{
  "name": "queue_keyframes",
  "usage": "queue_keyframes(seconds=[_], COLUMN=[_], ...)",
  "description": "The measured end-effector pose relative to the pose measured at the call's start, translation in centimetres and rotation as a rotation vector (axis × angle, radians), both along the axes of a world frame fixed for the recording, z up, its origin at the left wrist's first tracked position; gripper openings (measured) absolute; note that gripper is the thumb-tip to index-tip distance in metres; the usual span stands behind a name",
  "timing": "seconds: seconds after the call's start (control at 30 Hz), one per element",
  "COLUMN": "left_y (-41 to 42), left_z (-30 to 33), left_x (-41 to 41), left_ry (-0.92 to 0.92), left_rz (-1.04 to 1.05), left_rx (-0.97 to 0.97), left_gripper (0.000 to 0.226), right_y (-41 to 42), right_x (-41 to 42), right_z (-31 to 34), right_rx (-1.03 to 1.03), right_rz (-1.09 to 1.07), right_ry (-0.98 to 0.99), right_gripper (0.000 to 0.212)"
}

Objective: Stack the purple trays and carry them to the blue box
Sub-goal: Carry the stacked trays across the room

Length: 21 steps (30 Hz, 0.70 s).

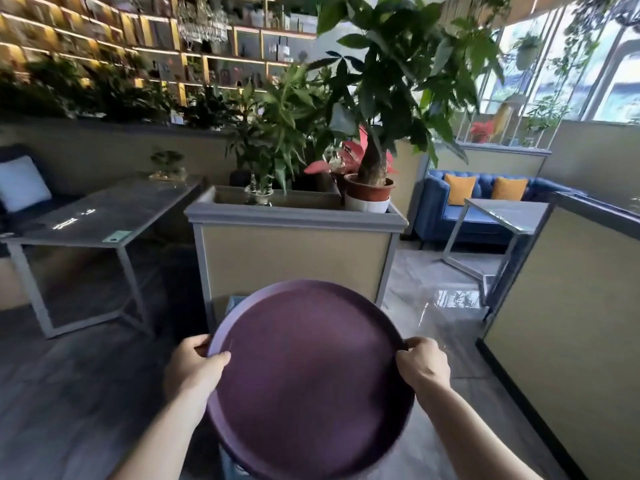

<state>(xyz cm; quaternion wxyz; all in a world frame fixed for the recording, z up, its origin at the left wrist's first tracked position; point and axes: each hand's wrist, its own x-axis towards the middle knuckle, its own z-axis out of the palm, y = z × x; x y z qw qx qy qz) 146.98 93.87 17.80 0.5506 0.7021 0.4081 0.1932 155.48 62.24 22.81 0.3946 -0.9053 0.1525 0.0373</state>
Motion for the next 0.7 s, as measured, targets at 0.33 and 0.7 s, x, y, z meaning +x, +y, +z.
queue_keyframes(seconds=[0.33,0.7], left_y=[9.0,11.0], left_z=[-7.4,-14.8], left_x=[15.6,23.1], left_ry=[0.154,0.277], left_rz=[-0.090,-0.108], left_rx=[-0.062,-0.063], left_gripper=[0.031,0.025], right_y=[7.9,10.7], right_x=[13.8,23.5], right_z=[-5.5,-14.3], right_rx=[-0.038,-0.081], right_rz=[-0.097,-0.110], right_ry=[0.096,0.251], right_gripper=[0.034,0.038])
